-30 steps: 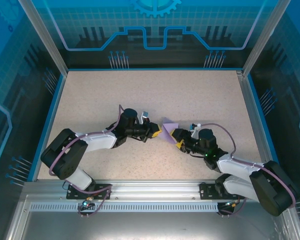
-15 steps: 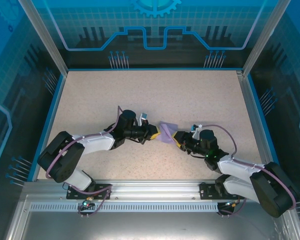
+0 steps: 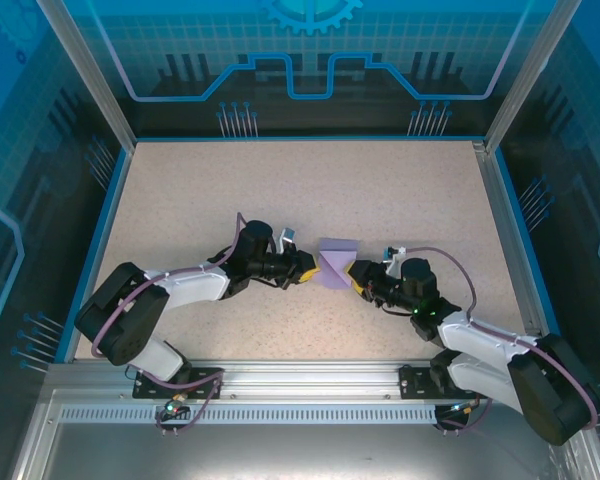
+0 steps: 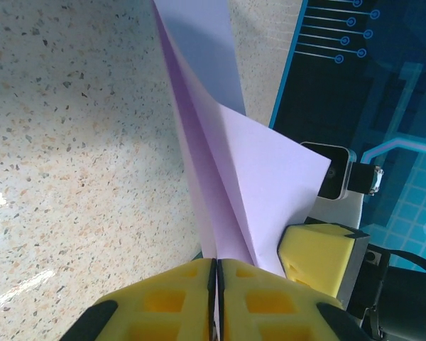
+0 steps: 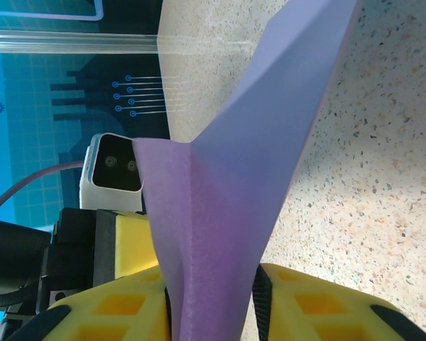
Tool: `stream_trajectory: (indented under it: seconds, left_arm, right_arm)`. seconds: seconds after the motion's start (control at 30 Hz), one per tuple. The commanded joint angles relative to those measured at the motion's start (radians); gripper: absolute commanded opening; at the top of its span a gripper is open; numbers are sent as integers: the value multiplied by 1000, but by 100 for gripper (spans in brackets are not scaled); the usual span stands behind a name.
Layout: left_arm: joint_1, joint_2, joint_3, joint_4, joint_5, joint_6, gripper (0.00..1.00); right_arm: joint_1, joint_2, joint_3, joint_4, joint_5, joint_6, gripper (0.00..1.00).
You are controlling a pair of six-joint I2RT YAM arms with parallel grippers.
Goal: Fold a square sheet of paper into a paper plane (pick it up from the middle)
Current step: Turn over the paper at the center of the table.
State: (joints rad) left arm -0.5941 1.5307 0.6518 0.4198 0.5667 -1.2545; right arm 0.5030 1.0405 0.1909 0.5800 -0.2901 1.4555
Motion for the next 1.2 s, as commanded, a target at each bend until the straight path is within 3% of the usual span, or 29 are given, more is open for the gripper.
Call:
stream_trajectory:
  seconds: [0.0,0.23,0.73,1.0,1.17]
  left_arm:
    - [-9,14,17,12,29,17,11]
    - [-17,25,14,36,31,13,10]
    - [-17,28,6,19,24,32,14]
    - [-13,16,22,-30,15,57,29]
    - [3,-31,29,-119,-1,108,50]
  right_arm:
    - [-8,-17,18,-8,26,-2,35]
    - [11,29,43,32,28,32,34]
    - [24,25,42,47,49,66,17]
    - [22,-57,55,-93,75,-6,6]
    - [4,-147,136,-412,117,-190,0]
